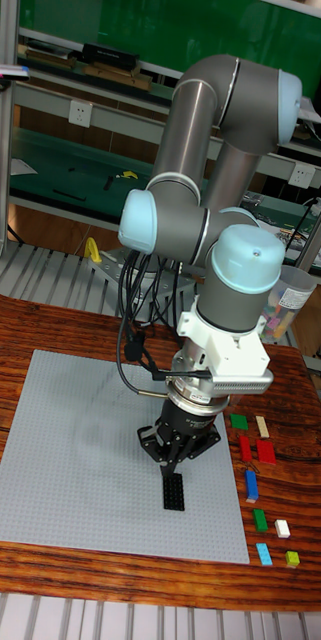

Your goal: Build with small Lego blocks

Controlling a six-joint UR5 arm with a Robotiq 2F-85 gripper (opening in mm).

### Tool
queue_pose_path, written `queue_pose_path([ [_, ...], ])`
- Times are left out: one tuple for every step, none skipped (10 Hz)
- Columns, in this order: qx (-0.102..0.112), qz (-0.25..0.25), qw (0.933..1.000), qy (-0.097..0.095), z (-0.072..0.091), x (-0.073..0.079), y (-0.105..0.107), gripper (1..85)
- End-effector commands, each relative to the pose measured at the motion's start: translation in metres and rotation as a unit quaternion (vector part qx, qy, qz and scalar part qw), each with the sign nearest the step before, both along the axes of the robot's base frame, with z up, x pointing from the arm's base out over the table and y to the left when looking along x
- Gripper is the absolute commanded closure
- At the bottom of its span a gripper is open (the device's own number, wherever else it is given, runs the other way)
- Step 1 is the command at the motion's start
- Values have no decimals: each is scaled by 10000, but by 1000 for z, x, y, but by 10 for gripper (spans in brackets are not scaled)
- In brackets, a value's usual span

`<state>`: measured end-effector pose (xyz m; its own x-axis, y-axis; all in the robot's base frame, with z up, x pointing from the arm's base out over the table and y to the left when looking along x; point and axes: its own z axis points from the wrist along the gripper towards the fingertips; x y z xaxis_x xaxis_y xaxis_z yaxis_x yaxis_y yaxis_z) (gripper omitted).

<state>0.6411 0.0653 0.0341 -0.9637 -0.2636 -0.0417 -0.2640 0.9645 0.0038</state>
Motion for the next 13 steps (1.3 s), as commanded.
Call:
queue_pose_path([
  [8, -36, 9999, -105, 2, 6, -1, 843],
  [101, -52, 9999, -112, 2, 6, 4, 843],
  [96, -98, 9999, -96, 2, 6, 3, 843],
  [103, -98, 9999, -88, 2, 5, 4, 843],
  [204, -114, 9997, -79, 2, 5, 9, 843],
  [323, -207, 9992, -74, 0, 5, 22, 843],
  [289, -283, 9991, -88, -4, 6, 34, 843],
  [260, -415, 9987, -146, -9, 7, 50, 843],
  [220, -484, 9984, -200, -11, 7, 60, 843],
  [182, -491, 9985, -186, -8, 8, 61, 843],
  [43, -373, 9992, -155, -6, 7, 52, 843],
  [252, -161, 9995, -100, -6, 4, 64, 843],
  [346, -54, 9994, -72, -5, 3, 69, 843],
])
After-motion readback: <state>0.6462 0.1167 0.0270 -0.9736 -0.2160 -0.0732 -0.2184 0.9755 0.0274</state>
